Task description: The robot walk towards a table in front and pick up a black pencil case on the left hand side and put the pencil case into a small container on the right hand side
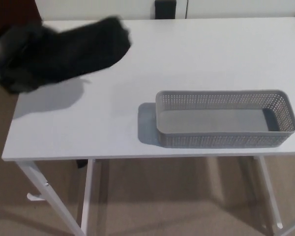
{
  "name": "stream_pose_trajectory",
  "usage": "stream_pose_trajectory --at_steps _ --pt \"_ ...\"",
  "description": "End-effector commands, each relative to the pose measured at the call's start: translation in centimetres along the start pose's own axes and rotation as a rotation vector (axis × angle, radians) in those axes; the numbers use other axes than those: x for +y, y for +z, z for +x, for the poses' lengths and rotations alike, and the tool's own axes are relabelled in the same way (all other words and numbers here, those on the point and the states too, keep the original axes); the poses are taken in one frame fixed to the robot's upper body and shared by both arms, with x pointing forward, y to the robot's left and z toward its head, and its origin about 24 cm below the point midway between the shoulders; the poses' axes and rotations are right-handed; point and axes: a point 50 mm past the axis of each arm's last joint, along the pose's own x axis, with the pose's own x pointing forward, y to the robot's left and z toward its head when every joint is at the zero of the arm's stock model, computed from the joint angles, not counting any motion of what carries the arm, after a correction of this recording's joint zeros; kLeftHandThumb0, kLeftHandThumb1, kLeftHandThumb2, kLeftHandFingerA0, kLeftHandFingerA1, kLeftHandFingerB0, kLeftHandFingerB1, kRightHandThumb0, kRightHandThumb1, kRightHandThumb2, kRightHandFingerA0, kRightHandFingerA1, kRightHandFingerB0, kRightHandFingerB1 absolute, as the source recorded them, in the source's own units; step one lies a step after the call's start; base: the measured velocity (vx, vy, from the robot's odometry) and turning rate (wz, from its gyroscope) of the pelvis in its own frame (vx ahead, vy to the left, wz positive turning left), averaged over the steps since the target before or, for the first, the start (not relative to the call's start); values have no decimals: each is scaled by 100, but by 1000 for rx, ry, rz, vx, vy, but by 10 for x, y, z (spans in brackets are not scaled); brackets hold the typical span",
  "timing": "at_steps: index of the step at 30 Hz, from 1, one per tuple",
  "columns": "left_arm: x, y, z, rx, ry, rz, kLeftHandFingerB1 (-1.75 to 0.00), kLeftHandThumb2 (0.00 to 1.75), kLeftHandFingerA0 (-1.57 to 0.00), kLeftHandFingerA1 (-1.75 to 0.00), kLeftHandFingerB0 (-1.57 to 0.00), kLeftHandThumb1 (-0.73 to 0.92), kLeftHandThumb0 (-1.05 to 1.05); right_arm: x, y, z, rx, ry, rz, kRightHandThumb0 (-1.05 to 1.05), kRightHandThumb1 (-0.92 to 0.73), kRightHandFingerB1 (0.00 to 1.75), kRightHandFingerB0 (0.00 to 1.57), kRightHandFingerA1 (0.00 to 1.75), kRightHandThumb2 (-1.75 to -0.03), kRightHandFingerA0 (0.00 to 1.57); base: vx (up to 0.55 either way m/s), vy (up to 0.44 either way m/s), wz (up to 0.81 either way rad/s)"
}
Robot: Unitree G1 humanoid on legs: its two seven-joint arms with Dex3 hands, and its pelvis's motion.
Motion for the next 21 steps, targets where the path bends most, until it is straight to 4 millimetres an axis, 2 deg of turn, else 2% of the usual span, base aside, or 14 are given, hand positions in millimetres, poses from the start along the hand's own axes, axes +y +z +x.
stream_pose_trajectory --at_steps 1,2,4,7,8,9,10,11,12,13,16,17,19,21 --pt "-6 38 15 -61 -64 1 -76 66 -87 -134 -82 82 -9 -7 -1 -1 20 -13 -30 -53 -54 44 70 46 -57 82 0 0 0" --pt "-13 59 26 -106 -82 30 -77 65 -85 -125 -84 82 -12 -9 -1 0 20 -17 -30 -53 -54 44 71 46 -57 83 0 0 0" --pt "-18 72 32 -140 -92 68 -81 65 -82 -127 -82 82 -12 -10 0 0 20 -19 -35 -54 -54 44 71 46 -57 82 0 0 0" --pt "-32 110 42 -201 -128 119 -69 63 -75 -113 -81 79 -16 -11 2 1 21 -20 -38 -55 -54 44 69 47 -57 82 0 0 0" --pt "-36 122 46 -216 -142 134 -62 62 -82 -105 -87 71 -30 -11 3 1 19 -20 -42 -56 -54 43 69 46 -57 82 0 0 0" --pt "-46 141 49 -234 -156 153 -93 62 -84 -130 -76 71 -16 -11 3 1 12 -16 -43 -55 -55 43 69 46 -57 82 0 0 0" --pt "-50 150 50 -240 -161 162 -93 62 -84 -130 -76 71 -16 -10 3 1 9 -15 -43 -55 -55 43 69 46 -57 82 0 0 0" --pt "-56 159 50 -260 -176 137 -110 63 -74 -132 -70 73 -12 -10 3 1 9 -15 -44 -55 -54 43 69 47 -57 84 0 0 0" --pt "-62 170 50 -263 -199 105 -107 62 -78 -124 -69 76 -18 -9 2 1 8 -16 -42 -55 -54 44 69 47 -57 85 0 0 0" --pt "-67 178 50 -268 -216 84 -87 61 -83 -106 -74 72 -24 -9 2 1 8 -15 -39 -55 -54 44 70 47 -57 86 0 0 0" --pt "-79 195 47 -302 -239 78 -88 62 -82 -96 -81 72 -23 -8 2 1 14 -16 -37 -54 -54 44 71 47 -57 86 0 0 0" --pt "-94 211 43 -354 -267 106 -64 65 -100 -100 -89 68 -23 -8 2 1 10 -16 -37 -55 -53 44 72 47 -57 88 0 0 0" --pt "-106 222 39 -383 -287 100 -82 86 -100 -118 -89 63 -22 -7 3 1 0 -7 -28 -55 -54 44 70 47 -57 86 0 0 0" --pt "-115 231 36 -385 -329 85 -84 84 -104 -112 -86 65 -19 -5 4 2 -5 -2 -26 -55 -54 44 71 47 -57 86 0 0 0"
